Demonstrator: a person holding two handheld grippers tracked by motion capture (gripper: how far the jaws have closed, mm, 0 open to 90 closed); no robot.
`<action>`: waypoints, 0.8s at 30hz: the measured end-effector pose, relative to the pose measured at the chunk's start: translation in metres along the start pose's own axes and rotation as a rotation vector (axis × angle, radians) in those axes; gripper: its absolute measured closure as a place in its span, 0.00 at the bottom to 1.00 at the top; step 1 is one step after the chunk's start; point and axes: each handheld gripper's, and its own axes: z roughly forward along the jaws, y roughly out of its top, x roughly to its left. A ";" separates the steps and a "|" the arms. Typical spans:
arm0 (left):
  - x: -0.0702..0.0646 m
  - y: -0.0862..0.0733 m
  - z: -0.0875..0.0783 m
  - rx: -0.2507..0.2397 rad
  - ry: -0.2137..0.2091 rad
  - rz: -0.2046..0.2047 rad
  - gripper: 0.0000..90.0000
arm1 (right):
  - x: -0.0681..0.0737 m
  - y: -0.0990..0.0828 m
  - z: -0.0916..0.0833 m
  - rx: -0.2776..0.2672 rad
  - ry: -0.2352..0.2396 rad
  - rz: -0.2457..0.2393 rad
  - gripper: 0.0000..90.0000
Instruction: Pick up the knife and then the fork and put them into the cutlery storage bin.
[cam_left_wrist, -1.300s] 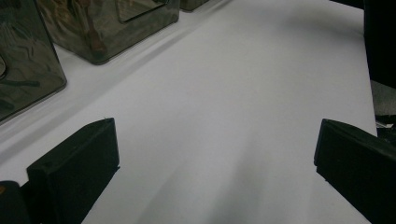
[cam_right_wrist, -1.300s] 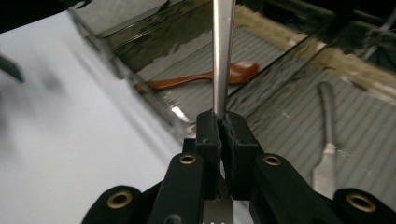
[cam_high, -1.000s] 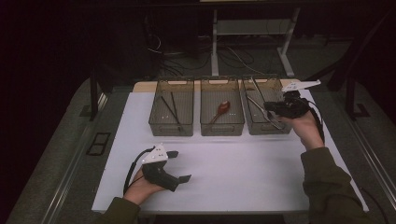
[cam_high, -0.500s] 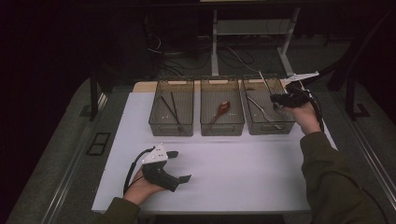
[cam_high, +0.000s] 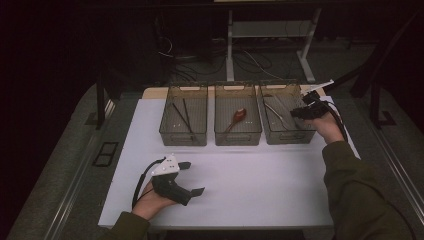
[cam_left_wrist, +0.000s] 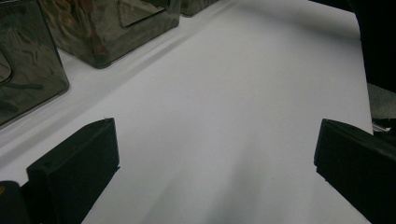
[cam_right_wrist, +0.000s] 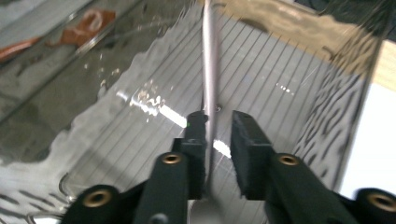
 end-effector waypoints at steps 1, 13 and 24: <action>0.000 0.000 0.000 0.000 0.000 0.000 0.00 | 0.000 0.000 -0.002 -0.009 0.000 0.003 0.78; 0.001 0.000 0.000 0.000 0.004 -0.009 0.00 | 0.003 0.002 -0.012 -0.081 0.054 0.057 0.49; 0.002 0.001 0.000 -0.006 0.011 -0.019 0.00 | 0.016 -0.011 -0.024 -0.173 0.128 0.079 0.38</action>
